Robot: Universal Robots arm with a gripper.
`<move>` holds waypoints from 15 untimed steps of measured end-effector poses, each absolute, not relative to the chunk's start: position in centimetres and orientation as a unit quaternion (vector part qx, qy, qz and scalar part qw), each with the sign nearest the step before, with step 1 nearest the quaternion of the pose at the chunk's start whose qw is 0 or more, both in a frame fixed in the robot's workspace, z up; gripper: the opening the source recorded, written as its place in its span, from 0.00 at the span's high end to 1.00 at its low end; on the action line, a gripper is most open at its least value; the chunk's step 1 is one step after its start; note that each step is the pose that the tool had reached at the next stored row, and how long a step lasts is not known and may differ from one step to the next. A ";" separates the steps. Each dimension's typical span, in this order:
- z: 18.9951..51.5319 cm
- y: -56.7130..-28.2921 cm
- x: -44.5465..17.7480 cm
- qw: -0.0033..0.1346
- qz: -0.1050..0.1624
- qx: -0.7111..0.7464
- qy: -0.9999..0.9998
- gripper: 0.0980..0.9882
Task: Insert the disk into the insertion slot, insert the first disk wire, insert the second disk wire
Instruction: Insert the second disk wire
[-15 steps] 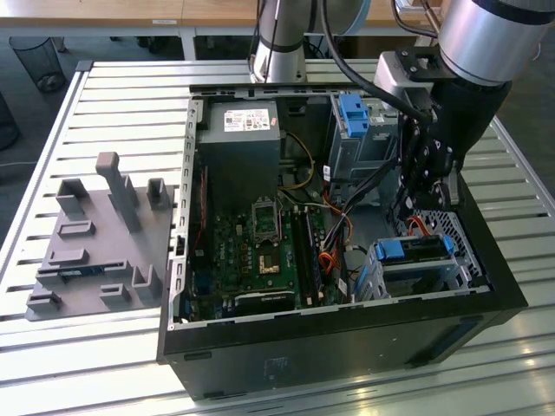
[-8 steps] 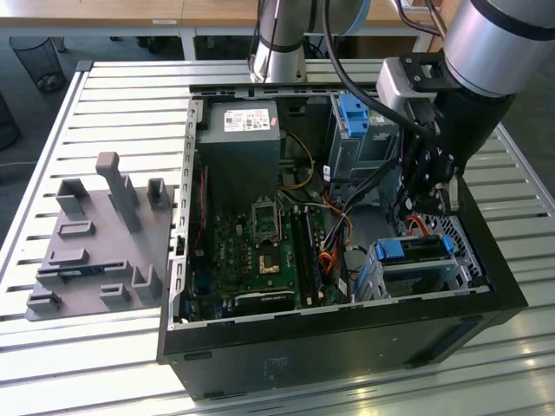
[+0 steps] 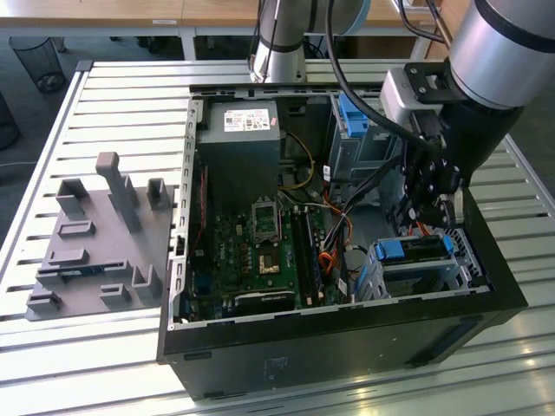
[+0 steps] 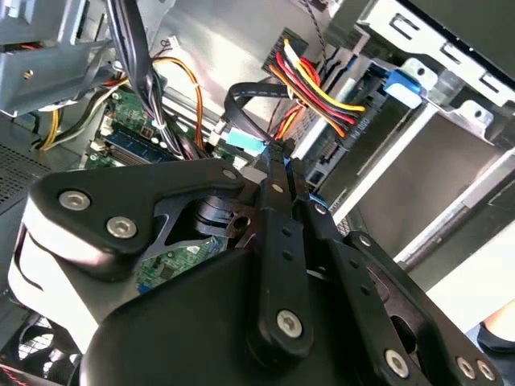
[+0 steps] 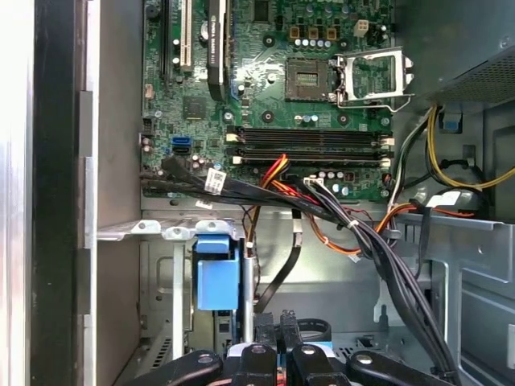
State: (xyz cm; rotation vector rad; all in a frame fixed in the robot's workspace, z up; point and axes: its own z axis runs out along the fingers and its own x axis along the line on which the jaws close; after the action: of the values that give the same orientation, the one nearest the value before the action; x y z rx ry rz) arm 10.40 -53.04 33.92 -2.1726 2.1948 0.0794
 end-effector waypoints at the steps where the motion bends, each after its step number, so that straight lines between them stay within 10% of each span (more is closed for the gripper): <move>1: 33.9 -53.1 10.4 0.026 0.026 -0.703 0.710 0.94; 15: 33.9 -54.4 10.4 0.026 0.026 -0.703 0.710 0.94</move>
State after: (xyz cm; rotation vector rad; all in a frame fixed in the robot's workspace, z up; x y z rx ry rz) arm 10.40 -54.45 33.90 -2.1725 2.1949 0.0795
